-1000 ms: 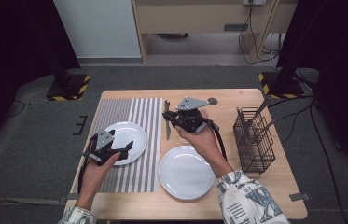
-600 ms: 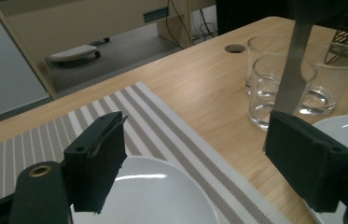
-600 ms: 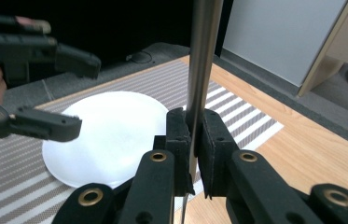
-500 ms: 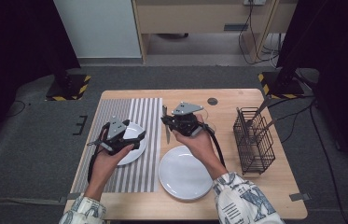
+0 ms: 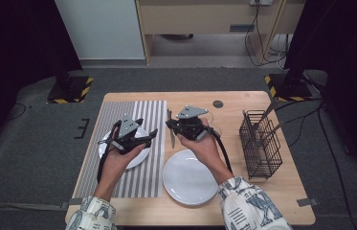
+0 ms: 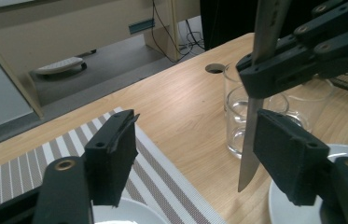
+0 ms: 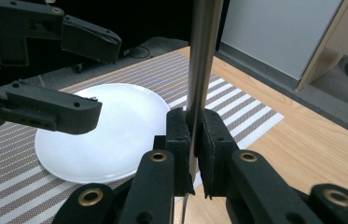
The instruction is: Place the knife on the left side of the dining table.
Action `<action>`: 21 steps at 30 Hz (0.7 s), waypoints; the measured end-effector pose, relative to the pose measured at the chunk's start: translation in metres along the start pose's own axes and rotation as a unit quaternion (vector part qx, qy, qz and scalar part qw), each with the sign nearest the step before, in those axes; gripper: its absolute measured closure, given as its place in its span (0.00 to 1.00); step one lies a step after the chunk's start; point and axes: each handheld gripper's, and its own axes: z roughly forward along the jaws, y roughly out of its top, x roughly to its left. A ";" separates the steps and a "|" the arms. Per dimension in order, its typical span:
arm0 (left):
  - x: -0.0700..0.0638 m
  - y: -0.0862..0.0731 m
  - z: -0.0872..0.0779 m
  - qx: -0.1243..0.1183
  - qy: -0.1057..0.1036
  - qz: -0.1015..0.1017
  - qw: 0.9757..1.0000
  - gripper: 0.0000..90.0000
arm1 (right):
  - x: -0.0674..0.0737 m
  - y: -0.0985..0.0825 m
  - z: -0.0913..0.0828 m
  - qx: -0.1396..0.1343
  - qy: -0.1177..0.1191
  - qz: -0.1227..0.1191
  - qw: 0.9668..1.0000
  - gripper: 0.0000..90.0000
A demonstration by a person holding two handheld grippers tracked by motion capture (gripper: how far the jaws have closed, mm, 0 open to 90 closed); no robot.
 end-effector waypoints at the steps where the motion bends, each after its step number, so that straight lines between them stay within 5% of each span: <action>1: -0.001 0.004 0.001 -0.002 -0.009 0.001 1.000 0.35 | 0.000 0.000 0.000 0.000 0.000 0.000 1.000 0.93; 5: -0.004 0.011 0.001 -0.009 -0.029 0.007 1.000 0.48 | 0.001 -0.001 0.003 0.001 0.000 0.001 1.000 0.93; 11: -0.004 0.026 -0.002 -0.027 -0.048 -0.017 0.998 0.54 | 0.002 -0.002 0.004 0.000 0.002 0.000 1.000 0.93; 21: -0.011 0.043 0.010 -0.037 -0.067 -0.019 0.997 0.54 | 0.006 -0.003 0.005 -0.001 0.002 0.003 1.000 0.93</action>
